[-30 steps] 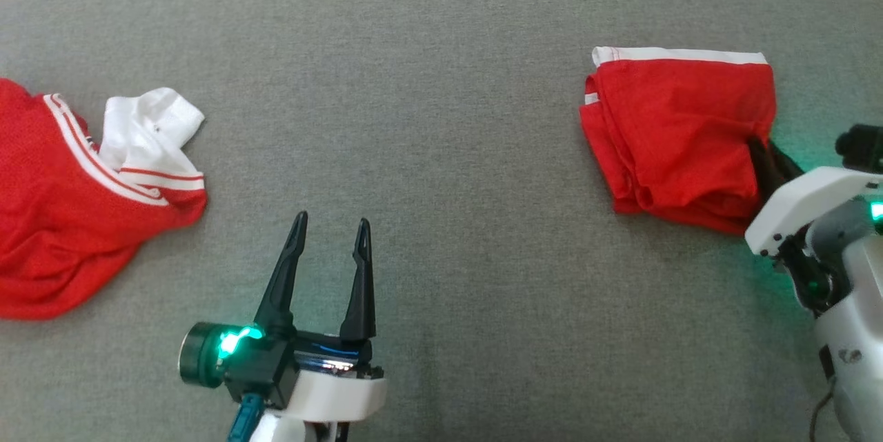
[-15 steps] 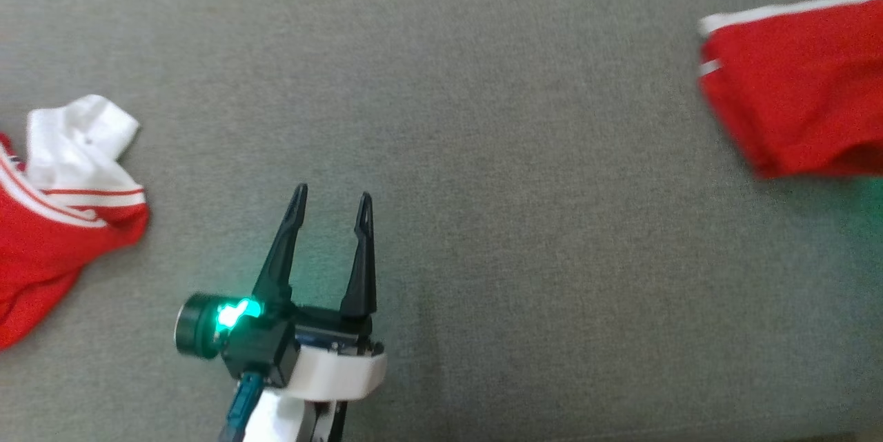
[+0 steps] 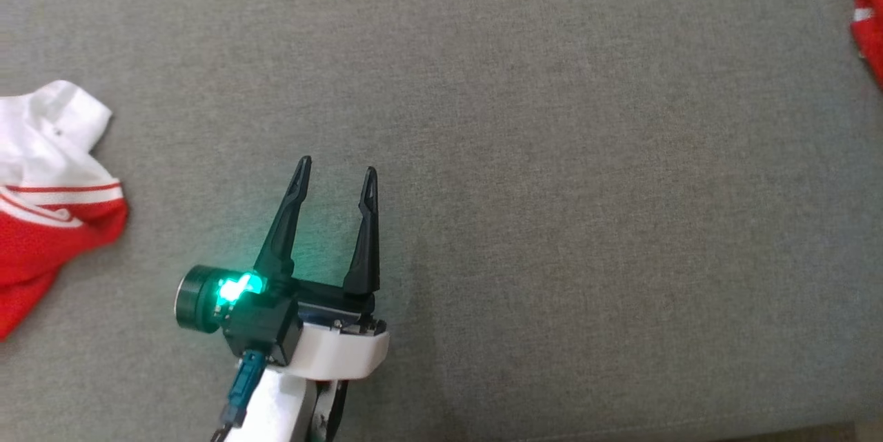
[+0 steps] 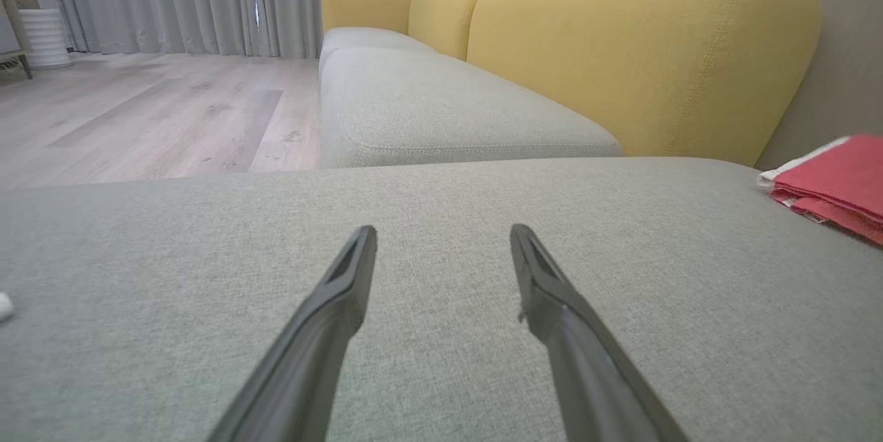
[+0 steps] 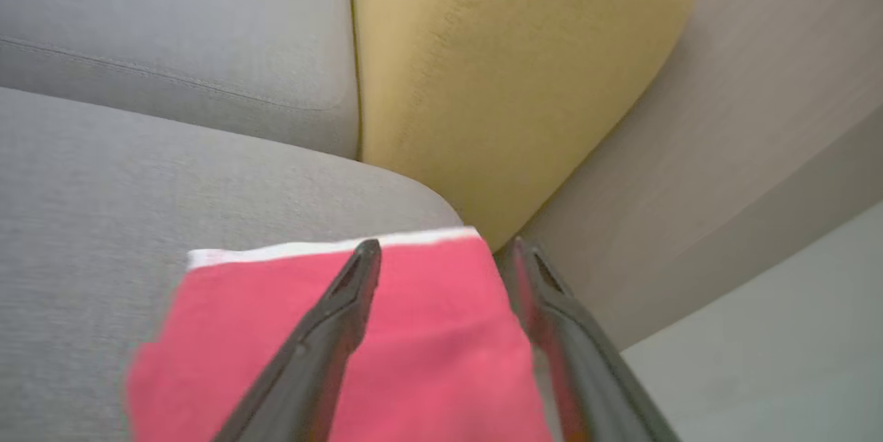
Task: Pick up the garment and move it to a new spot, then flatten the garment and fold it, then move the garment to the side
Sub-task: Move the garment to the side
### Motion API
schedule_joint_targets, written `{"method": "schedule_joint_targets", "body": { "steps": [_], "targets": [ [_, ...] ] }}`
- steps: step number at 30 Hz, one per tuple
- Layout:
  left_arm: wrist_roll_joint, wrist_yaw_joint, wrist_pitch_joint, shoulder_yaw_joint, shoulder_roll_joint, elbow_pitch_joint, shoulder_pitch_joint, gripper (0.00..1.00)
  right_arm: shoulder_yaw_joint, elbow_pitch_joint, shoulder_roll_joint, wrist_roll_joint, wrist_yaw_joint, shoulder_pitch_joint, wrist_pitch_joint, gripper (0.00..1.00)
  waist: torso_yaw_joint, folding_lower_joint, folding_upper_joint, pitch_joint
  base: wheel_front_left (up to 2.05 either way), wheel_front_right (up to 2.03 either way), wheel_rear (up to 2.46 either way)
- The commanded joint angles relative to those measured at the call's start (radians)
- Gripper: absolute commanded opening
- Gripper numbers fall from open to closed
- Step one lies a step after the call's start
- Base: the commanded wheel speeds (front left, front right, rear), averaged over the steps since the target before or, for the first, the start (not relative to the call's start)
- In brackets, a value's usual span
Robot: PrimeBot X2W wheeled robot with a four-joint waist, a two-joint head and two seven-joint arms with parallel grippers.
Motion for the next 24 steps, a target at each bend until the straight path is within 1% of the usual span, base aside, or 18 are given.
{"method": "schedule_joint_targets", "body": {
  "steps": [1, 5, 6, 7, 11, 15, 18, 20, 24],
  "targets": [
    [-0.002, 0.003, -0.005, 0.027, -0.004, -0.022, -0.009, 1.00, 0.001, -0.049, 0.020, -0.029, 0.007, 0.027, -0.011, 1.00, 0.009, -0.0001, 0.0000, -0.025, 0.00, 0.00, 0.00],
    [-0.019, 0.015, -0.005, 0.023, -0.004, -0.015, 0.005, 1.00, 0.022, -0.115, 0.155, -0.054, 0.007, 0.093, -0.018, 1.00, 0.023, -0.0001, 0.0000, -0.087, 0.00, 0.00, 0.00],
    [-0.019, 0.015, -0.005, 0.023, -0.004, -0.015, 0.005, 1.00, 0.022, -0.115, 0.155, -0.054, 0.007, 0.093, -0.018, 1.00, 0.023, -0.0001, 0.0000, -0.087, 0.00, 0.00, 0.00],
    [-0.025, 0.018, -0.005, 0.022, -0.004, -0.013, 0.011, 1.00, 0.038, -0.133, 0.190, -0.048, 0.007, 0.113, -0.018, 1.00, 0.026, -0.0001, 0.0000, -0.104, 0.00, 0.00, 0.00],
    [-0.046, 0.030, -0.005, 0.022, -0.004, -0.003, 0.042, 1.00, 0.139, -0.193, 0.298, -0.013, 0.007, 0.196, -0.039, 1.00, 0.041, -0.0001, 0.0000, -0.185, 0.00, 0.00, 0.00],
    [-0.066, 0.046, -0.005, 0.031, -0.004, 0.014, 0.082, 1.00, 0.238, -0.196, 0.379, 0.027, 0.007, 0.273, -0.096, 1.00, 0.058, -0.0001, 0.0000, -0.271, 0.00, 0.00, 0.00],
    [-0.079, 0.063, -0.005, 0.043, -0.004, 0.035, 0.120, 1.00, 0.295, -0.192, 0.429, 0.063, 0.007, 0.339, -0.149, 1.00, 0.071, -0.0001, 0.0000, -0.343, 0.00, 0.00, 0.00],
    [-0.089, 0.082, -0.005, 0.061, -0.004, 0.053, 0.152, 1.00, 0.322, -0.197, 0.453, 0.084, 0.007, 0.381, -0.191, 1.00, 0.074, -0.0001, 0.0000, -0.391, 0.00, 0.00, 0.00],
    [-0.100, 0.101, -0.005, 0.105, -0.003, 0.044, 0.211, 1.00, 0.315, -0.224, 0.486, 0.113, 0.007, 0.470, -0.248, 1.00, 0.078, -0.0001, 0.0000, -0.466, 0.00, 0.00, 0.00]
  ]
}}
